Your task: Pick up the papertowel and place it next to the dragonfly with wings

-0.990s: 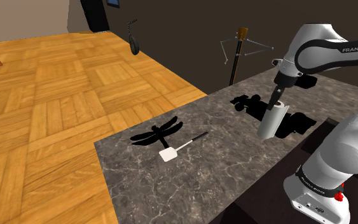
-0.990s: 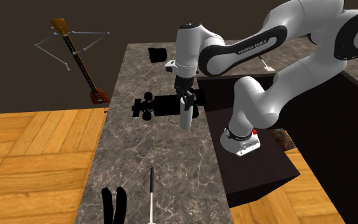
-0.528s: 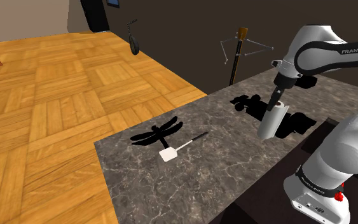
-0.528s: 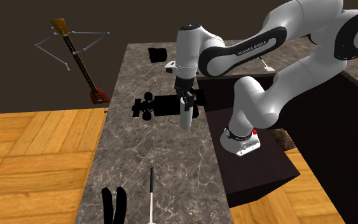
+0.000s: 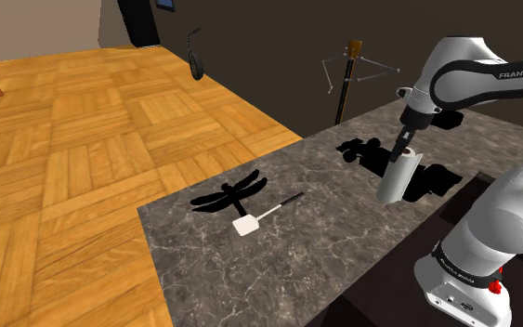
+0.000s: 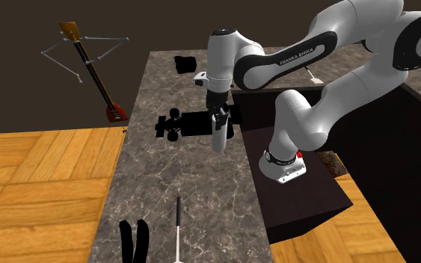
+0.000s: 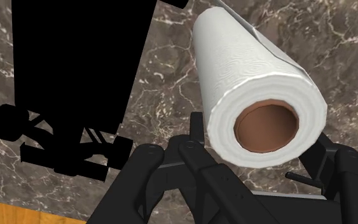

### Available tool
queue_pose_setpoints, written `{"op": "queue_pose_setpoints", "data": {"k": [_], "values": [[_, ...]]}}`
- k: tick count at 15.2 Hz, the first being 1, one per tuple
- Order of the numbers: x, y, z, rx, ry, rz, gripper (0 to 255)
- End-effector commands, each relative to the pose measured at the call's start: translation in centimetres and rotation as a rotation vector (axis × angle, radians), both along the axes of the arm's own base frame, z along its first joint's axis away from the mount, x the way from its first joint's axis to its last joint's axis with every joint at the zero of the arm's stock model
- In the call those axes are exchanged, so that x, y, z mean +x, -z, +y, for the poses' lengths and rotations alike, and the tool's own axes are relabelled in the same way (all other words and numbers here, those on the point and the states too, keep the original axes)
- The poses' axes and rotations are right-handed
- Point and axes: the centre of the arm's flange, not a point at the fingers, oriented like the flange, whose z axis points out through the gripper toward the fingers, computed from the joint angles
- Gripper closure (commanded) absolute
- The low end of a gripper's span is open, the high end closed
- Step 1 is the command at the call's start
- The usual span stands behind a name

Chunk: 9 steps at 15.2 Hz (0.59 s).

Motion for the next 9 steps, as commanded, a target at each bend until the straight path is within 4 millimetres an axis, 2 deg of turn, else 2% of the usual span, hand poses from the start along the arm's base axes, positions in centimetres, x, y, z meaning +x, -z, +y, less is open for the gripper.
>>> {"op": "queue_pose_setpoints", "data": {"k": [1, 2, 9], "values": [[0.0, 0.0, 0.0, 0.0, 0.0, 0.0, 255], [0.0, 0.0, 0.0, 0.0, 0.0, 0.0, 255], [0.0, -3.7, 0.0, 0.0, 0.0, 0.0, 255]]}}
